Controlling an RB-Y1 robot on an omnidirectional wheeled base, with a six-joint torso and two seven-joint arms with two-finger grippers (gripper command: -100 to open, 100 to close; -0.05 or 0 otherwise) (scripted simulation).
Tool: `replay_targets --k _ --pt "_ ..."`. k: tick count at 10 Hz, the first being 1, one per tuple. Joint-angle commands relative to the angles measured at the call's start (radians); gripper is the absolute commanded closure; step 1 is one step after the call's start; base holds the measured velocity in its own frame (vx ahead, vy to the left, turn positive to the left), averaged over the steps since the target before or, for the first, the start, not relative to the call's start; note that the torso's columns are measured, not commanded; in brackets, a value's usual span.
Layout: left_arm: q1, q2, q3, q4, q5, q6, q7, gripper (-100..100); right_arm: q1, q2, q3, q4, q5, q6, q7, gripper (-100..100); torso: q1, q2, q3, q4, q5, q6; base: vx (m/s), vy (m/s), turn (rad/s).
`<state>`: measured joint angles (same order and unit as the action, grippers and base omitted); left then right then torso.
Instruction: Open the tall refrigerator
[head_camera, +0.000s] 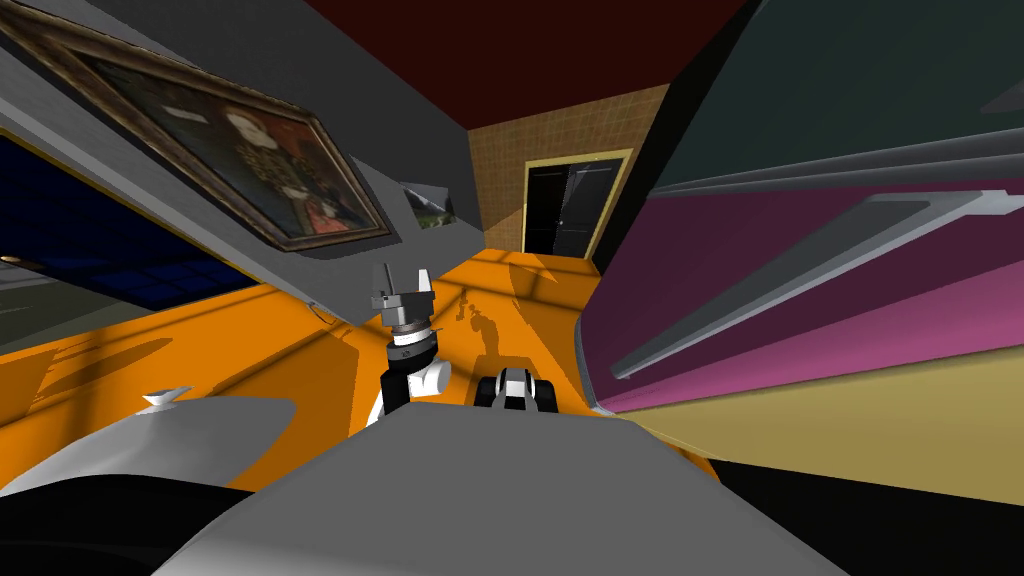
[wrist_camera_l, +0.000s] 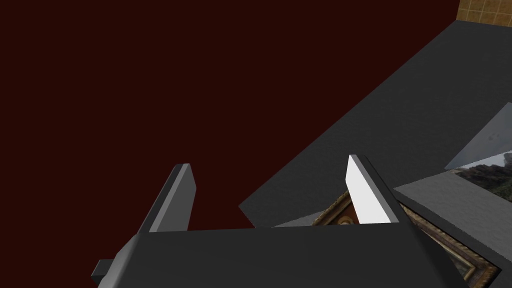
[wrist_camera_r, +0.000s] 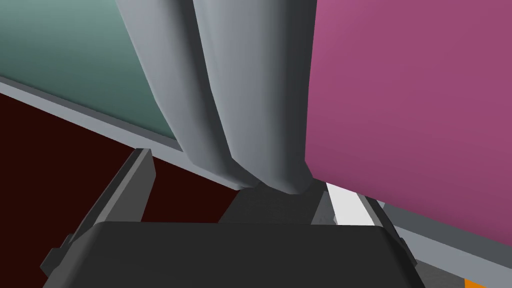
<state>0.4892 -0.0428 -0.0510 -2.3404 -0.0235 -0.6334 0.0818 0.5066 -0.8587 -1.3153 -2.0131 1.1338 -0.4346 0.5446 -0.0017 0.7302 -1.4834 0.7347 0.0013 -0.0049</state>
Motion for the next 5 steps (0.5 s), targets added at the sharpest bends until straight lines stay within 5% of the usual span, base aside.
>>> replay_targets --k 1,3,4,5 --pt "0.000 0.000 0.000 0.000 0.000 0.000 0.000 0 0.015 -0.045 -0.024 0.025 -0.004 -0.002 -0.031 -100 0.001 -0.001 -0.001 0.001 0.002 0.000 0.073 0.029 -0.071" --pt "0.000 0.000 0.000 0.000 0.000 0.000 0.000 0 0.020 -0.042 -0.018 0.029 -0.008 -0.021 -0.031 -100 0.001 -0.005 -0.008 0.002 0.008 -0.003 0.042 0.020 -0.042" --pt "0.000 0.000 0.000 0.000 0.000 0.000 0.000 0 0.004 -0.013 -0.007 0.007 -0.001 0.000 -0.009 100 0.002 -0.004 -0.005 0.000 0.005 -0.002 -0.067 -0.034 0.087" --pt "0.000 0.000 0.000 0.000 0.000 0.000 0.000 0 0.011 -0.024 -0.015 0.017 -0.004 -0.012 -0.022 100 -0.001 -0.001 -0.001 -0.002 -0.001 -0.003 -0.051 -0.018 0.020"
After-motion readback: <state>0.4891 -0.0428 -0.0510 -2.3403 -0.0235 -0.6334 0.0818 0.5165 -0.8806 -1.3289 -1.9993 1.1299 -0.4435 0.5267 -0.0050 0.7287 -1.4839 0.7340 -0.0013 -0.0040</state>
